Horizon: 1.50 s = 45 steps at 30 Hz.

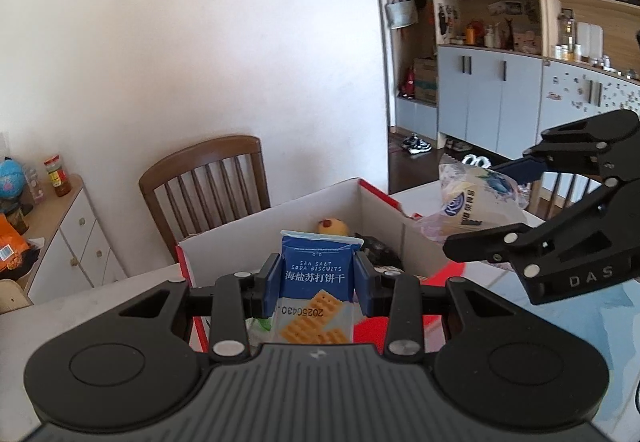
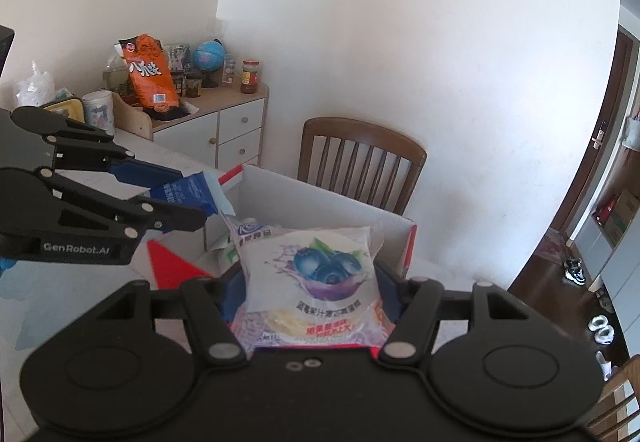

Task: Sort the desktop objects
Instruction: 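Lift the cracker packet and blueberry bread bag with both grippers toward the red box, then lower both items into the red box and open both grippers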

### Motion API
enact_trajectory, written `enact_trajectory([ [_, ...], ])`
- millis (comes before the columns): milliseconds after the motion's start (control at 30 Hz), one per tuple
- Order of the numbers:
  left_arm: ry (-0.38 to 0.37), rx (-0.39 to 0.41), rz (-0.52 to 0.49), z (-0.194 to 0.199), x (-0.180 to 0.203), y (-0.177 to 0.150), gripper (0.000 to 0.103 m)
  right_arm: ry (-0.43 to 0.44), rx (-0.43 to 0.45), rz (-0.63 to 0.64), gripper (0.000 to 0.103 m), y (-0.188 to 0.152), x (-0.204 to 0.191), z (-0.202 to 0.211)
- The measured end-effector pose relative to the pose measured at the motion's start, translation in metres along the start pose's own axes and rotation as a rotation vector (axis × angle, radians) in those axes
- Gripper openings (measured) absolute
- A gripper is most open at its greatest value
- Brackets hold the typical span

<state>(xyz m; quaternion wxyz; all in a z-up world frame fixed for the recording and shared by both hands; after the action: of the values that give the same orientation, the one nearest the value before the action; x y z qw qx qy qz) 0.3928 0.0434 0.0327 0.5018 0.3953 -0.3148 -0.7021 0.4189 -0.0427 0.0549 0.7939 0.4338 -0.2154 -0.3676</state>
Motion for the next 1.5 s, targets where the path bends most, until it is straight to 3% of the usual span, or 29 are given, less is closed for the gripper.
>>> enact_trajectory([
  [233, 0.02, -0.031, 0.021, -0.036, -0.017, 0.008, 0.036, 0.004, -0.016, -0.016, 0.065, 0.011, 0.009, -0.032],
  [767, -0.029, -0.151, 0.107, -0.114, -0.061, 0.005, 0.036, 0.013, -0.102, -0.027, 0.065, 0.015, 0.015, -0.104],
  [1300, -0.027, -0.289, 0.109, -0.166, -0.058, -0.022, 0.036, 0.002, -0.269, -0.061, 0.065, -0.016, 0.019, -0.154],
  [1500, -0.025, -0.328, 0.1, -0.178, -0.056, -0.029, 0.036, 0.008, -0.289, -0.068, 0.065, -0.022, 0.02, -0.158],
])
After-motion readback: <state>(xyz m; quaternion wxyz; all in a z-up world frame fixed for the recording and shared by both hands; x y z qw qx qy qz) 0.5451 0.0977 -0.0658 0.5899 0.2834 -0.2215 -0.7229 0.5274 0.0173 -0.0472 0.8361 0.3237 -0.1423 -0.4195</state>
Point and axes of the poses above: each gripper's, at about its wrist camera, not at the fingertips, and z roughly against the way its jaws point, x to its right, y to its top, the point moved 7 cm from there along -z, roughly the way its jaws point, and after that the axes turned 8 degrees about -z, right-handed, at the moved point
